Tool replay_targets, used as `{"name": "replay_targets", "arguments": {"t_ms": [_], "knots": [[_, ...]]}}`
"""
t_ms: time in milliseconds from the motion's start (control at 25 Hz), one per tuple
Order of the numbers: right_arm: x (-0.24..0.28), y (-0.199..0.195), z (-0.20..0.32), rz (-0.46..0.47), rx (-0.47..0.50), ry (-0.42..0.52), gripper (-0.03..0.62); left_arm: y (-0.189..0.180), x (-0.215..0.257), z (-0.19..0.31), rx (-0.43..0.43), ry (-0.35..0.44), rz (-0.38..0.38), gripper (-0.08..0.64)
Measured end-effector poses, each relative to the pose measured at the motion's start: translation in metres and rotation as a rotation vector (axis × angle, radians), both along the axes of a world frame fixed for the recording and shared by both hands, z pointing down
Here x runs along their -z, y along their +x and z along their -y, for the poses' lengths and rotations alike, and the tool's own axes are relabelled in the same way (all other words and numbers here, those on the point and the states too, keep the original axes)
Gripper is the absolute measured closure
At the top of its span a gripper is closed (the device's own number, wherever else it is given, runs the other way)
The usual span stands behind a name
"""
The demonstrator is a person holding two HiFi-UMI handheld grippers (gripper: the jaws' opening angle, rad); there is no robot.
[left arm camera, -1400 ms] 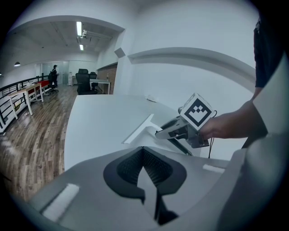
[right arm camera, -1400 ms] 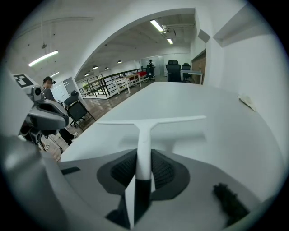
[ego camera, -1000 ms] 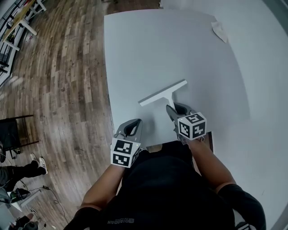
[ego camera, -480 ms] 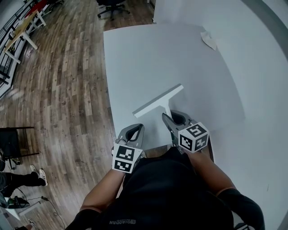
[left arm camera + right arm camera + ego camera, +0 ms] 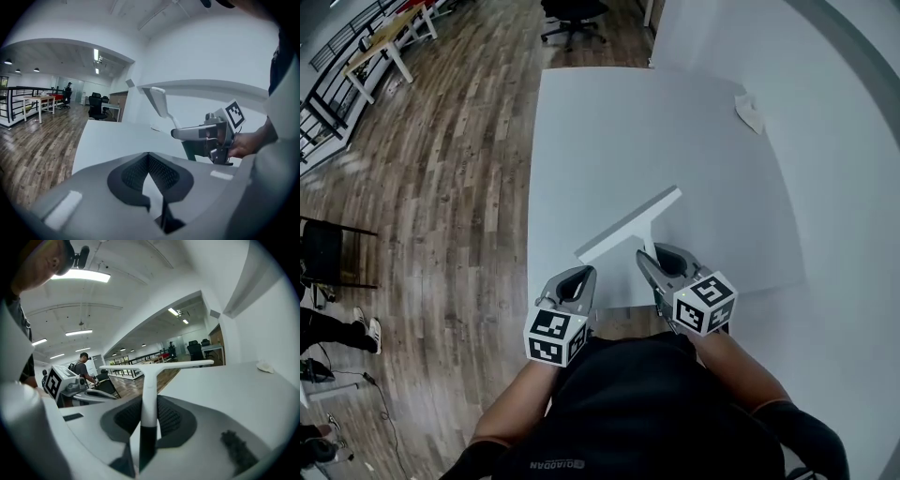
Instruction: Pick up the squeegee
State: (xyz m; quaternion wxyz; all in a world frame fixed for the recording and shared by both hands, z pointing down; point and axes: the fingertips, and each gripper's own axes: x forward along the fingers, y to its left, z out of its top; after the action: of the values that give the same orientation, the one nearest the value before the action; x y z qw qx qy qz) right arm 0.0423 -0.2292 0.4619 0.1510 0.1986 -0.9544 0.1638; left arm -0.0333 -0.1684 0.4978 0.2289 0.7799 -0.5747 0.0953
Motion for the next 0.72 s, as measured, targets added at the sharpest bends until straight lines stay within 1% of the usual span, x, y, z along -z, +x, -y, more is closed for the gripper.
{"name": "replay_targets", "arguments": {"t_ms": [120, 320, 560, 720], "knots": [[0.001, 0.028, -0.003, 0.022, 0.029, 0.003, 0.503, 0.025, 0.008, 0.001, 0.048, 0.023, 0.011, 0.552], [-0.002, 0.072, -0.016, 0.048, 0.080, 0.011, 0.504, 0.069, 0.017, -0.008, 0.080, 0.055, 0.063, 0.552], [0.005, 0.137, -0.028, 0.073, 0.110, 0.034, 0.503, 0.138, 0.019, -0.021, 0.104, 0.053, 0.066, 0.552], [0.008, 0.169, -0.040, 0.088, 0.103, 0.026, 0.503, 0.168, 0.027, -0.036, 0.129, 0.051, 0.024, 0.552]]}}
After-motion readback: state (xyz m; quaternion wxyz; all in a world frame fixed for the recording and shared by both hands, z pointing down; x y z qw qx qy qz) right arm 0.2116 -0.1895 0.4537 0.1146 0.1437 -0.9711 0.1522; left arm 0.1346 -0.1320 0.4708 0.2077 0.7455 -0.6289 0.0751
